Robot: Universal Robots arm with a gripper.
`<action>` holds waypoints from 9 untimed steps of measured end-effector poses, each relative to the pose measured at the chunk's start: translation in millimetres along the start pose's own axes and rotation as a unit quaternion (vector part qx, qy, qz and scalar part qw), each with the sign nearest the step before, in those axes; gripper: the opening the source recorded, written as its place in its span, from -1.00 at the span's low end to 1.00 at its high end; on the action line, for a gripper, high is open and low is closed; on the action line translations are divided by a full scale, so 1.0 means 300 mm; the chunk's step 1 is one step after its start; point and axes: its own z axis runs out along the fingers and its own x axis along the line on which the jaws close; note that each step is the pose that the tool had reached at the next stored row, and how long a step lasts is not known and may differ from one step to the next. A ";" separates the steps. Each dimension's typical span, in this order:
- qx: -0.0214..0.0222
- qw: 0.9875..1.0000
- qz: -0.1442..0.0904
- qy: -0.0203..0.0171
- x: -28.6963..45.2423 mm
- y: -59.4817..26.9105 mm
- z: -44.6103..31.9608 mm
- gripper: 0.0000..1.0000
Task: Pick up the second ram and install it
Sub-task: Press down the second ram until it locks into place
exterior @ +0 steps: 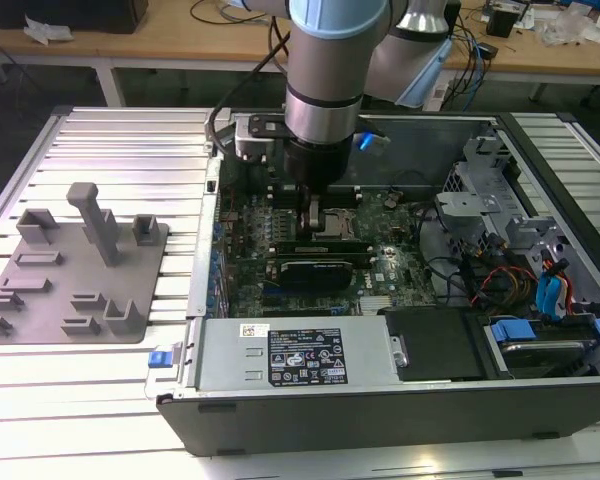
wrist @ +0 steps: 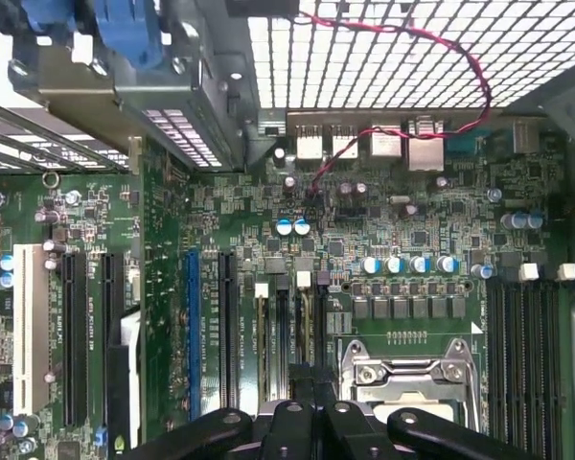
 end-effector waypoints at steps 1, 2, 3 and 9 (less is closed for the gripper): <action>0.000 1.000 0.000 0.000 0.000 0.000 0.002 -0.84; 0.000 1.000 0.000 0.000 -0.001 0.000 0.009 -0.84; 0.000 1.000 0.000 0.000 -0.001 0.000 0.011 -0.84; 0.000 1.000 0.000 0.000 -0.001 -0.001 0.032 -0.84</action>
